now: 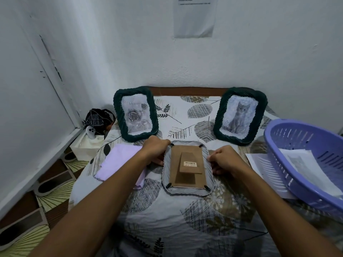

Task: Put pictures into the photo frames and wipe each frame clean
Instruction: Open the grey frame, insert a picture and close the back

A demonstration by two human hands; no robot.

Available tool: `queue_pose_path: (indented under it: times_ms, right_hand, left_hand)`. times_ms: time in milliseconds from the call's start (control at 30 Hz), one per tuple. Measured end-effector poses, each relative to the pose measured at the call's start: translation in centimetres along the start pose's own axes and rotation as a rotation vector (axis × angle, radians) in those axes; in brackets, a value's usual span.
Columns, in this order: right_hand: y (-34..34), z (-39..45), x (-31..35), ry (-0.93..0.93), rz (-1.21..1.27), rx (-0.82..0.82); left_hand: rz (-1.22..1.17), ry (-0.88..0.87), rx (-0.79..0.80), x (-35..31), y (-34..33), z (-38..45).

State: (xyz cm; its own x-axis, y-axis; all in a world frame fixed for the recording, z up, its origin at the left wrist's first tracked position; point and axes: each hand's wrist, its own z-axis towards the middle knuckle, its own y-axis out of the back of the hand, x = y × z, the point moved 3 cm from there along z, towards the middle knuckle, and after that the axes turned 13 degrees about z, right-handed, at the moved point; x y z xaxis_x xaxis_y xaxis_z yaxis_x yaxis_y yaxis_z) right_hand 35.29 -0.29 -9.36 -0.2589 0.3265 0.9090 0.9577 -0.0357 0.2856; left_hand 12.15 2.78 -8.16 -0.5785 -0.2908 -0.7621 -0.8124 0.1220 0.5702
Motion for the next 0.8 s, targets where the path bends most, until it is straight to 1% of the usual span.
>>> queue_pose_path:
  times_ms: [200,333,400,600,800]
  right_hand:
    - [0.1,0.8,0.3,0.013,-0.180,0.018]
    - [0.1,1.5,1.1,0.132,-0.274,-0.089]
    - [-0.4,1.9,1.4,0.194,-0.316,-0.162]
    - [-2.0,2.4,0.8,0.246,-0.369,-0.363]
    - [-2.5,2.5,0.5,0.254,-0.367,-0.451]
  left_hand:
    - [0.315,-0.070,-0.116,-0.6,0.3,0.4]
    - [0.394,-0.106,-0.182,-0.6,0.2,1.2]
    - [0.404,-0.129,-0.226,-0.6,-0.1,1.6]
    - [0.405,-0.116,-0.316,0.0,-1.0,2.1]
    - [0.381,-0.099,-0.388,0.5,-1.4,1.9]
